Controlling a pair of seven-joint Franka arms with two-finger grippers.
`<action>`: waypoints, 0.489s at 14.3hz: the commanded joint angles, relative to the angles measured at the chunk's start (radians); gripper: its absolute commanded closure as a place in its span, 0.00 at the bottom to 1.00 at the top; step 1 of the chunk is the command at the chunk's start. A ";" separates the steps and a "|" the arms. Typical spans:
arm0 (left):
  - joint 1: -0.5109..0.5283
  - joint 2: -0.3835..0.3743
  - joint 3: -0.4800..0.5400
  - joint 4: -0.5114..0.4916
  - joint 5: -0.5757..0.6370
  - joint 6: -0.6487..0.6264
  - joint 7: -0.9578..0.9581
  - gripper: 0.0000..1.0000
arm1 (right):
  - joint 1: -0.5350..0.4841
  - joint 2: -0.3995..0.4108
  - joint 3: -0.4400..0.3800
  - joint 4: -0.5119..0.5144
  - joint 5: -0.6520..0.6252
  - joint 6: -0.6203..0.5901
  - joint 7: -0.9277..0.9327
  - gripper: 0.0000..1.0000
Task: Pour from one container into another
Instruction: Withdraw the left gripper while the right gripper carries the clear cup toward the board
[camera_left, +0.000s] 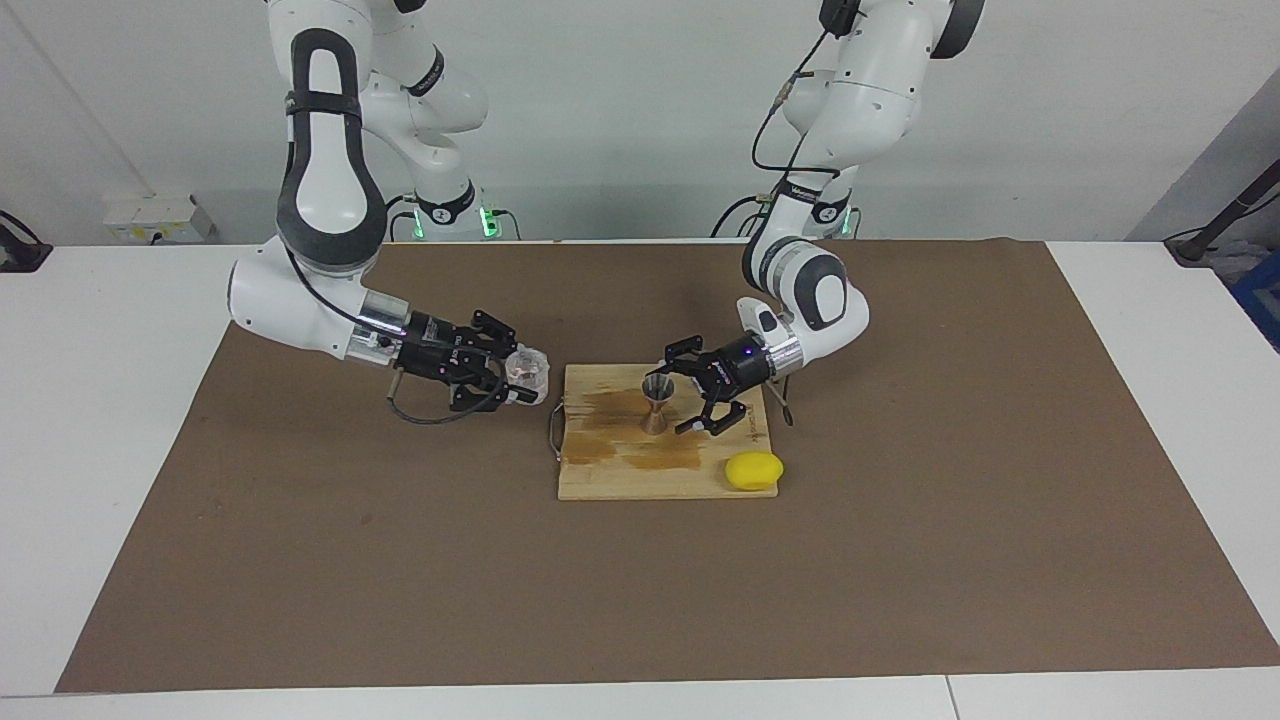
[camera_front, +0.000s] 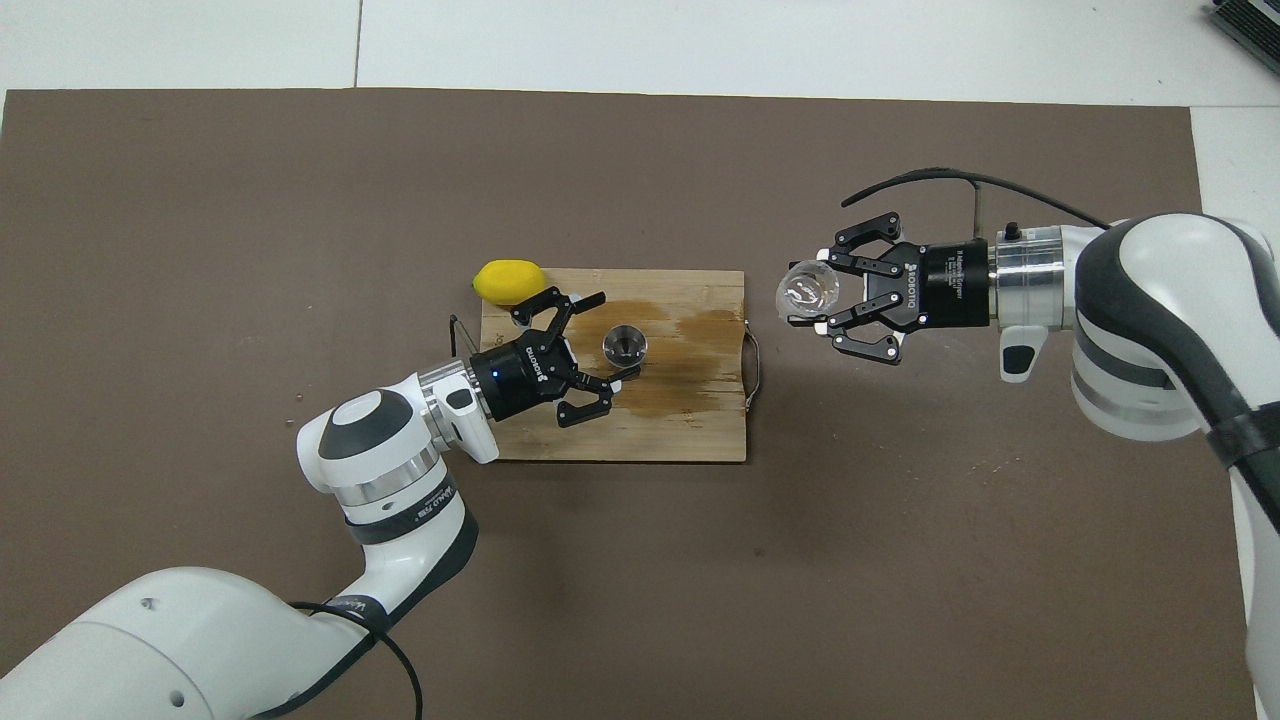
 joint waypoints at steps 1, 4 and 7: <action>0.004 -0.036 0.005 -0.050 0.006 -0.019 0.017 0.00 | -0.003 -0.028 0.001 -0.023 -0.012 0.013 0.021 1.00; -0.004 -0.037 0.005 -0.058 0.006 -0.019 0.018 0.00 | -0.009 -0.030 0.002 -0.023 -0.012 0.012 0.021 1.00; -0.006 -0.057 0.002 -0.093 0.006 -0.020 0.020 0.00 | -0.014 -0.030 0.002 -0.024 -0.012 0.012 0.020 1.00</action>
